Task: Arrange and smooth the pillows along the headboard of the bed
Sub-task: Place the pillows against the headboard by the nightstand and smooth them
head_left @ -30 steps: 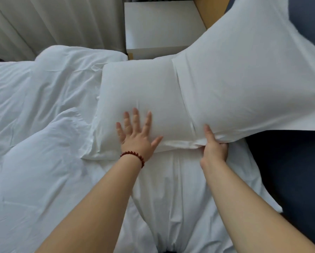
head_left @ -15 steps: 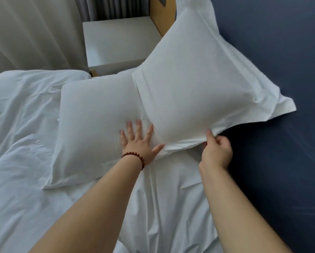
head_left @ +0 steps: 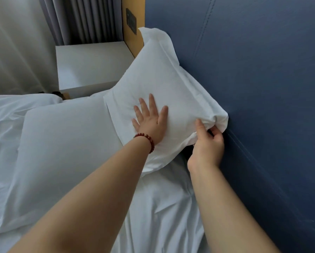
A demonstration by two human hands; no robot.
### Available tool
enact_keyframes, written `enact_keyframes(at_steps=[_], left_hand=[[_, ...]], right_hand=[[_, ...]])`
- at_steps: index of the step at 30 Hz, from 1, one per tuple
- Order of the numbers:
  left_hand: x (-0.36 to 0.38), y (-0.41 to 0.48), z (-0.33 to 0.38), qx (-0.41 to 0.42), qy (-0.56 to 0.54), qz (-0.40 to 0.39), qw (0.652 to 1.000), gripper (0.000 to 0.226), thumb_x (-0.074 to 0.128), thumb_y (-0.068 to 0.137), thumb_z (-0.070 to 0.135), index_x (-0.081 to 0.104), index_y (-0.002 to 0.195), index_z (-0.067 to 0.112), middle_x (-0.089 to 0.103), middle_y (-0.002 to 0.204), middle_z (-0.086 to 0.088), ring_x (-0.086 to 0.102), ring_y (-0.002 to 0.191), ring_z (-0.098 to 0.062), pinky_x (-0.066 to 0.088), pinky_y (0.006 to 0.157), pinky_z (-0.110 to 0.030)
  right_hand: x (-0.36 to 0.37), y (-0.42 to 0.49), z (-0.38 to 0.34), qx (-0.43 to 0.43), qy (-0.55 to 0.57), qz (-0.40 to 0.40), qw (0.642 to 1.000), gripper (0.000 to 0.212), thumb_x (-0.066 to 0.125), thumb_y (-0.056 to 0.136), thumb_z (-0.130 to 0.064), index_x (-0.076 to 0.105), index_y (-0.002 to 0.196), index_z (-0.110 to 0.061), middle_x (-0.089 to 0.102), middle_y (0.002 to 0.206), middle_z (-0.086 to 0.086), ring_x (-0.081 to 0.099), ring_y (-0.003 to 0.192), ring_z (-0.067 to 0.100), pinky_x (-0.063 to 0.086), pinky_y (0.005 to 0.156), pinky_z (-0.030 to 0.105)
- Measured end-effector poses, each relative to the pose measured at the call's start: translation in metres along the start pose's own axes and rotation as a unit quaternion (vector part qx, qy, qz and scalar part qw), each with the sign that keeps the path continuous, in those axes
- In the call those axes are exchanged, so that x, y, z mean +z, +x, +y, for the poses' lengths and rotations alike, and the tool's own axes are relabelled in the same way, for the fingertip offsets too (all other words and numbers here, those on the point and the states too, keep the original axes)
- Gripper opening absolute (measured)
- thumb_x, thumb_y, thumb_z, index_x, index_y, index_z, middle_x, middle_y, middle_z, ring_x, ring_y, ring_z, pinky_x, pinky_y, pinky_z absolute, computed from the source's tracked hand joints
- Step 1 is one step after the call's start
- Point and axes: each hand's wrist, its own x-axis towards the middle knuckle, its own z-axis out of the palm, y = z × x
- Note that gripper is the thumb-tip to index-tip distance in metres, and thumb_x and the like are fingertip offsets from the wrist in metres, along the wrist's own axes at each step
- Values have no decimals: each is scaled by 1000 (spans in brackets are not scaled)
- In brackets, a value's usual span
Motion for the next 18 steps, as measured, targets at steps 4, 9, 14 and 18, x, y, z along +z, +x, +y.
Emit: enact_keyframes(at_steps=[4, 9, 14, 18], left_hand=[[15, 5, -14, 0, -10, 2, 1000, 63, 15, 102, 55, -15, 154, 36, -24, 163, 5, -21, 150, -20, -14, 119, -49], [16, 8, -12, -3, -29, 7, 1000, 62, 15, 103, 54, -15, 154, 36, -22, 163, 4, -20, 150, -20, -15, 119, -47], [16, 20, -9, -23, 24, -58, 998, 65, 12, 101, 57, -17, 154, 33, -20, 164, 2, -15, 151, -22, -10, 121, -46], [-3, 29, -18, 4, 26, -93, 995, 77, 16, 94, 68, -10, 156, 31, -11, 166, 1, -9, 152, -22, -5, 123, -44]], right_hand=[[-7, -3, 4, 36, 34, -4, 999, 31, 75, 86, -16, 66, 115, -9, 76, 100, 2, 72, 96, 16, 57, 84, 31], [-12, -6, -5, -69, -81, 43, 993, 23, 75, 86, -22, 60, 69, -17, 67, 64, -14, 60, 63, 0, 50, 64, 19], [-16, -13, 0, -210, -240, 51, 946, 40, 73, 88, -27, 44, 60, -22, 57, 67, 2, 44, 57, 5, 42, 60, 23], [-2, -4, -22, -227, -314, 2, 922, 29, 76, 83, -31, 67, 106, -17, 71, 105, 0, 64, 91, 9, 51, 80, 26]])
